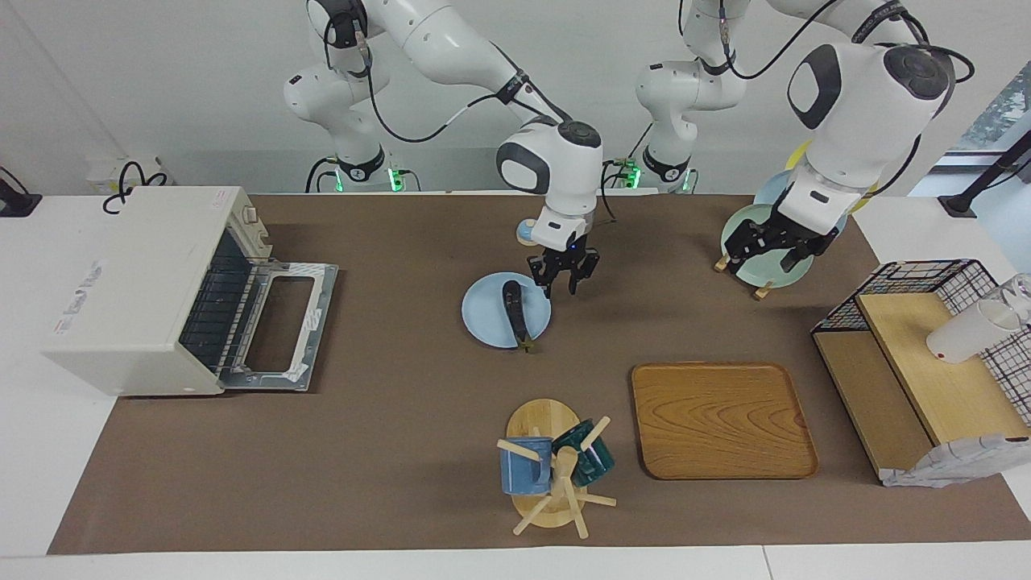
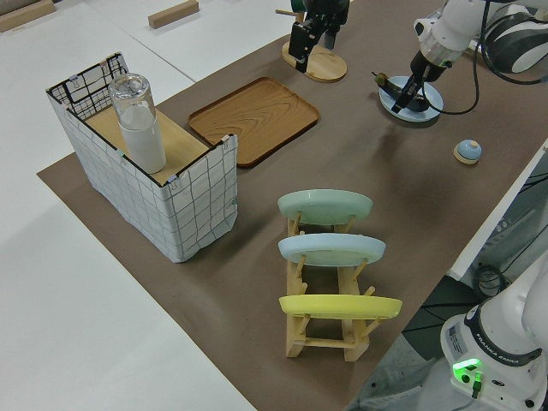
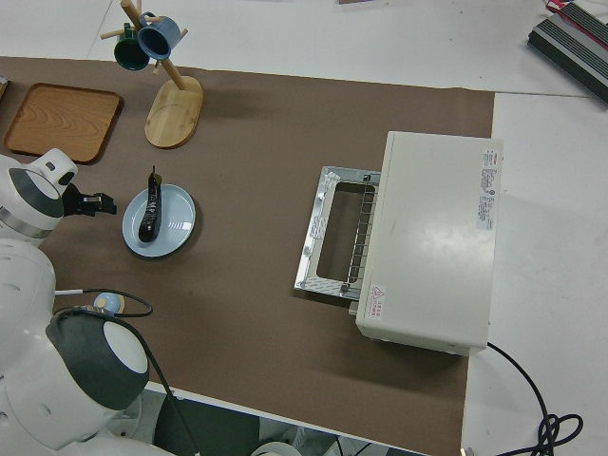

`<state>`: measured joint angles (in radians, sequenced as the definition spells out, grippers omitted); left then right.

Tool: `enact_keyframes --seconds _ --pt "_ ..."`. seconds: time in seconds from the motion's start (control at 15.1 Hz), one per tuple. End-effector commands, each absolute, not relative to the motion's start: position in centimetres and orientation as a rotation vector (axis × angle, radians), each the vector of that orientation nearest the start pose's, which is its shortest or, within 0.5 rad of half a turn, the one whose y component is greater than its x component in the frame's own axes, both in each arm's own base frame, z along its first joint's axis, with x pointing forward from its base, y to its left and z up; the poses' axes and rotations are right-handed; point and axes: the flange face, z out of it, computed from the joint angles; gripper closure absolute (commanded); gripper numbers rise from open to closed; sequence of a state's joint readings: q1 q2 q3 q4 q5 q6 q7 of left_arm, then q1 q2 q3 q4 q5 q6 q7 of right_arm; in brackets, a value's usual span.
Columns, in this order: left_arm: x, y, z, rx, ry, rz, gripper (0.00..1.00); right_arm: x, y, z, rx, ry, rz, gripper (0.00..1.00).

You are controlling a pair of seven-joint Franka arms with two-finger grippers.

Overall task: Put eggplant into oven
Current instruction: 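Withdraw the left gripper while the right gripper holds the eggplant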

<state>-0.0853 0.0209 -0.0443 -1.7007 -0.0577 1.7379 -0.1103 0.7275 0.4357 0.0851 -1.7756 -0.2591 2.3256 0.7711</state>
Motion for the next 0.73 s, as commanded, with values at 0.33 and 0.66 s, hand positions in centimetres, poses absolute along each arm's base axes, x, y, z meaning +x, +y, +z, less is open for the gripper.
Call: enact_keyframes --seconds 0.33,0.66 --pt "53.5 -6.2 60.5 -3.119 0.043 0.131 0.0 45.5 45.5 29.7 -3.144 -0.312 -0.324 0.53" --pt "53.5 -6.3 59.6 -3.117 0.043 0.151 0.0 45.2 45.5 29.8 -3.16 -0.359 -0.337 1.0"
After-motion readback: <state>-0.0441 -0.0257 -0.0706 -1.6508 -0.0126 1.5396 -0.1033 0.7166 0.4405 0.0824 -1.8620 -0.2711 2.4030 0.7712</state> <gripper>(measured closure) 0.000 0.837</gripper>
